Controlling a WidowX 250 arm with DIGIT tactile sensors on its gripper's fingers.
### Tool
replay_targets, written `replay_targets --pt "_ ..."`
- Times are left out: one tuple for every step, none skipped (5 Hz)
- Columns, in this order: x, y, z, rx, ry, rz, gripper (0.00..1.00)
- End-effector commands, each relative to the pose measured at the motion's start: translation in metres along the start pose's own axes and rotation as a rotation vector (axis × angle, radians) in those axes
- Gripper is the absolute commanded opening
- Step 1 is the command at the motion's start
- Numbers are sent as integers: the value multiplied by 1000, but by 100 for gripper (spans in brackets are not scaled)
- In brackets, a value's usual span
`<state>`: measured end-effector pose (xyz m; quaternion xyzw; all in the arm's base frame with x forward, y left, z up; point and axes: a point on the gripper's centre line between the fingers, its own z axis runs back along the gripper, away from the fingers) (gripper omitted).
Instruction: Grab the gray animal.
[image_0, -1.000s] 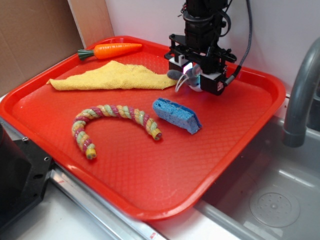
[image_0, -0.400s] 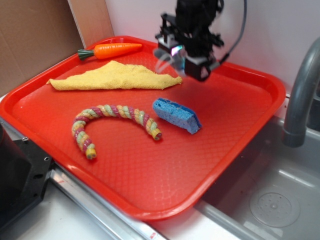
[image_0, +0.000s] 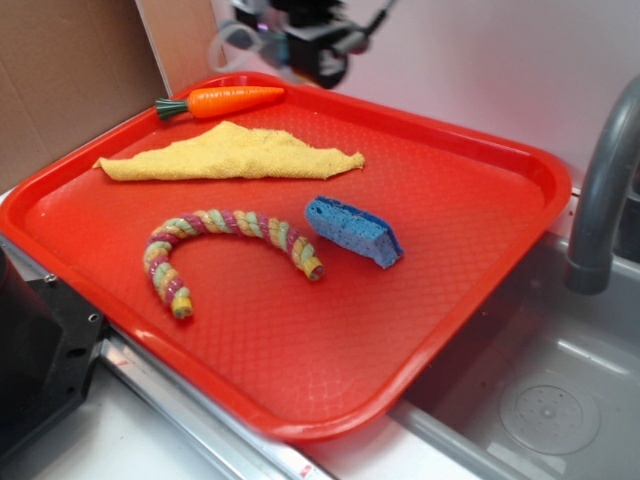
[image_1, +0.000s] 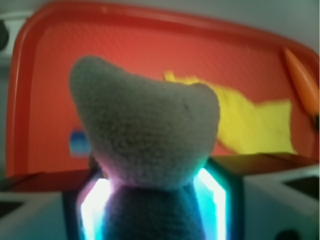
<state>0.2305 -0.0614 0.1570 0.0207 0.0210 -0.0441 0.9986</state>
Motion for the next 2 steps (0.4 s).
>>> replay_targets --pt "-49 4 27 -10 -79 3 0" --pt "-53 3 20 -18 -81 -30 0"
